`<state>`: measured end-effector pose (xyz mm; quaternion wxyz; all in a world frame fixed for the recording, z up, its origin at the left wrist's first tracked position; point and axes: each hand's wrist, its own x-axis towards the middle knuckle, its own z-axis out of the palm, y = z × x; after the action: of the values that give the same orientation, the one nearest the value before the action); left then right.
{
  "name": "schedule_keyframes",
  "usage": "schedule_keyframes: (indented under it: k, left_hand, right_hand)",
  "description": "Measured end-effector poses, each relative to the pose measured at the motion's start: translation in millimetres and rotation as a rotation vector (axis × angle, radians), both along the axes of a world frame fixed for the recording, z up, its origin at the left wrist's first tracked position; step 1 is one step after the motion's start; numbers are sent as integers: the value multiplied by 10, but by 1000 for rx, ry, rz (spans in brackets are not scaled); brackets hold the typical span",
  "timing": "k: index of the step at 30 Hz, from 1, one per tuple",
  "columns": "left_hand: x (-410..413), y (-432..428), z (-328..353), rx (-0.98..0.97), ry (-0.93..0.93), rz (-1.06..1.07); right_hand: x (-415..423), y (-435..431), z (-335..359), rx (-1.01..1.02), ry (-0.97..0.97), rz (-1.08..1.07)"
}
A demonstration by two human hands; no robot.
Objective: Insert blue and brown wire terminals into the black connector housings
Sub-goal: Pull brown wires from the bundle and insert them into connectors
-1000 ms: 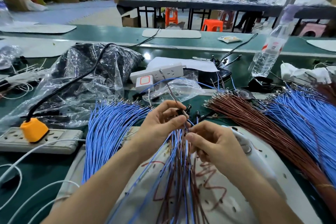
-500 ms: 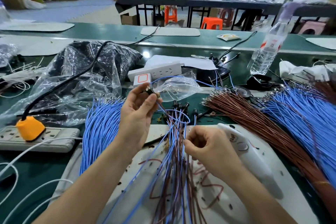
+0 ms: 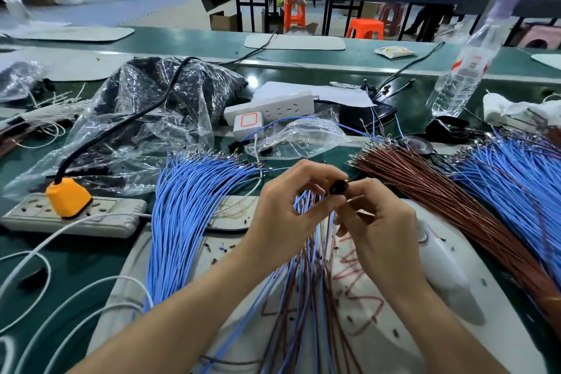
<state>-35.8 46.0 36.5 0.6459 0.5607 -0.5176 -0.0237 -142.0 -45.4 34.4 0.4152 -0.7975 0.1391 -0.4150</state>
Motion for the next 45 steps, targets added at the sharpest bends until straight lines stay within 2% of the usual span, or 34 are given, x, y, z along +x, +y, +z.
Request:
schedule_keyframes:
  k: [5,16,24,36,45]
  left_hand:
    - [-31,24,41,-5,56,-21]
    - [-34,34,55,5,25,-1]
    - [-42,48,69,12,21,-6]
    - [-70,47,61,-22,-16,-60]
    - [-45,40,10,-54,-73,-43]
  right_hand:
    - [8,1,-14,-22,-17,11]
    - [14,5,-74,-48,-77,43]
    - [34,-20,-126,-133,-61,89]
    - [76,9,-141,-132,-33,71]
    - [100,11,-149,-213,-23,46]
